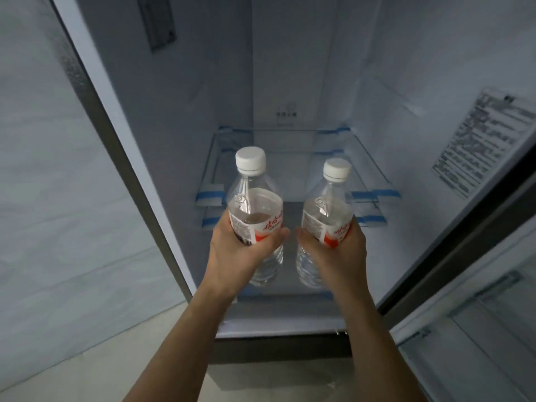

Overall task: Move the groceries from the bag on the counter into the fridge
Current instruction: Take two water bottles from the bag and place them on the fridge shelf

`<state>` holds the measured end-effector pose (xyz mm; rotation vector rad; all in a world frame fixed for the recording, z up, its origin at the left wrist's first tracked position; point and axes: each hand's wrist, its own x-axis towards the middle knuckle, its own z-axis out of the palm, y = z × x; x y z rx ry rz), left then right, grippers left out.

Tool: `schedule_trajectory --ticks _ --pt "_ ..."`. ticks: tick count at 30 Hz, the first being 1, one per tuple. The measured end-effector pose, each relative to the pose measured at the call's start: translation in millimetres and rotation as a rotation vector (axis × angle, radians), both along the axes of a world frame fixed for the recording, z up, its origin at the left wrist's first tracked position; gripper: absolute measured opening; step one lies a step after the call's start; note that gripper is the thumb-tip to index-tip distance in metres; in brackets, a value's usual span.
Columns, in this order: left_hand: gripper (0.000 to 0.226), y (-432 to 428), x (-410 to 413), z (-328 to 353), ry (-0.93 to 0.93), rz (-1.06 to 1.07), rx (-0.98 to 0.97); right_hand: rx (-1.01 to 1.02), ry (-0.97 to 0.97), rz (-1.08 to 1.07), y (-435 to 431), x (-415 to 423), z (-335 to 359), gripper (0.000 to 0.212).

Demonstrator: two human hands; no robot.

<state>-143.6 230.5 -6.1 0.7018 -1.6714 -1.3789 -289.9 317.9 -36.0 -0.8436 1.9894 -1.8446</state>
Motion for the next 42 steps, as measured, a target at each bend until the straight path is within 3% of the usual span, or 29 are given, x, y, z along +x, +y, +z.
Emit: schedule_trajectory --ticks 11,20,31,38,42 --pt "0.031 -48 -16 69 0.101 0.088 -0.071 -0.140 0.112 0.065 -42 -19 82 0.060" --pt "0.023 -95 -51 56 0.020 0.119 -0.006 -0.100 0.090 0.033 -100 -58 67 0.058" --pt "0.043 -123 -83 43 0.011 0.140 0.015 -0.078 0.090 0.028 -140 -76 49 0.053" --pt "0.052 -140 -96 34 -0.008 0.154 0.002 -0.084 0.075 0.025 -153 -81 46 0.061" --pt "0.077 -140 -94 33 -0.059 0.127 -0.061 -0.053 0.058 0.043 -156 -84 46 0.067"
